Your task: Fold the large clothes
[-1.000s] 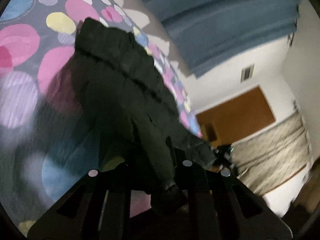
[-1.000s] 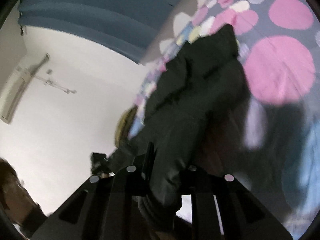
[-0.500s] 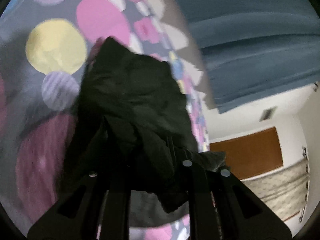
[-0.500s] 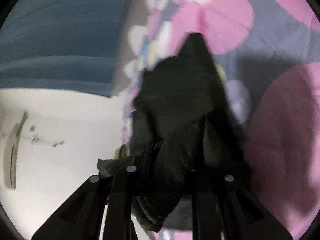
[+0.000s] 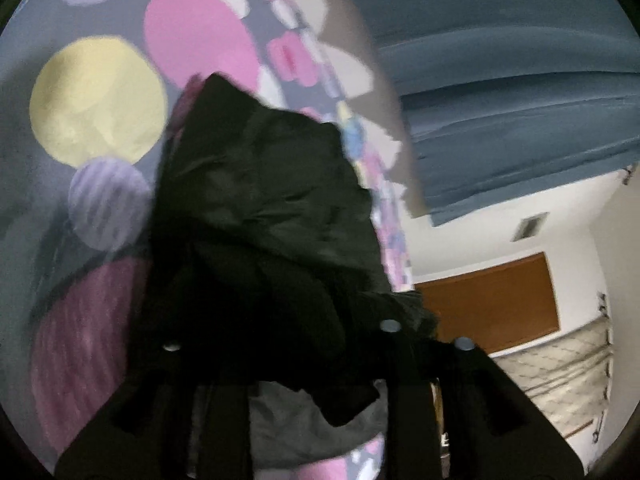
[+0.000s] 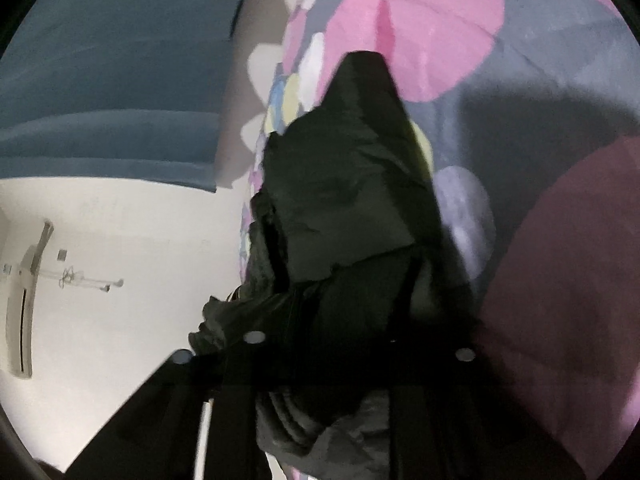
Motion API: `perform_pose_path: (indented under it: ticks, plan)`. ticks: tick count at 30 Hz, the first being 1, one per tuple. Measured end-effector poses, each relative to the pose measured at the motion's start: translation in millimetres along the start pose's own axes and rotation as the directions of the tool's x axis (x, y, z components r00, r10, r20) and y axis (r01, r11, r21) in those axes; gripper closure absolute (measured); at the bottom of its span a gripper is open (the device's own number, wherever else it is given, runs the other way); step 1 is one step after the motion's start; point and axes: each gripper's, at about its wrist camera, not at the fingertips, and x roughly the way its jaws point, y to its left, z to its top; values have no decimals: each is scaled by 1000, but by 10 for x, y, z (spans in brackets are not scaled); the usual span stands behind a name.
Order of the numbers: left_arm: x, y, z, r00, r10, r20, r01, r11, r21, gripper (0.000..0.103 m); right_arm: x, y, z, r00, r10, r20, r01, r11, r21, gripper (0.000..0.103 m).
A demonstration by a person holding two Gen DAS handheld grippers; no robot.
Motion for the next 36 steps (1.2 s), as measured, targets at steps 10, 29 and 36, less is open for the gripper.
perform_pose_path:
  ticks: [10, 29, 36]
  plan:
    - [-813, -396, 2, 981, -64, 185, 22, 976, 218, 31, -557, 450, -133, 995, 5, 103, 20, 970, -242, 26]
    - [-255, 10, 304, 996, 79, 48, -92, 921, 377, 28, -143, 693, 139, 978, -193, 74, 197, 761, -619, 24]
    - [-52, 8, 383, 984, 174, 32, -171, 885, 433, 28, 43, 697, 143, 966, -251, 59, 231, 743, -628, 24]
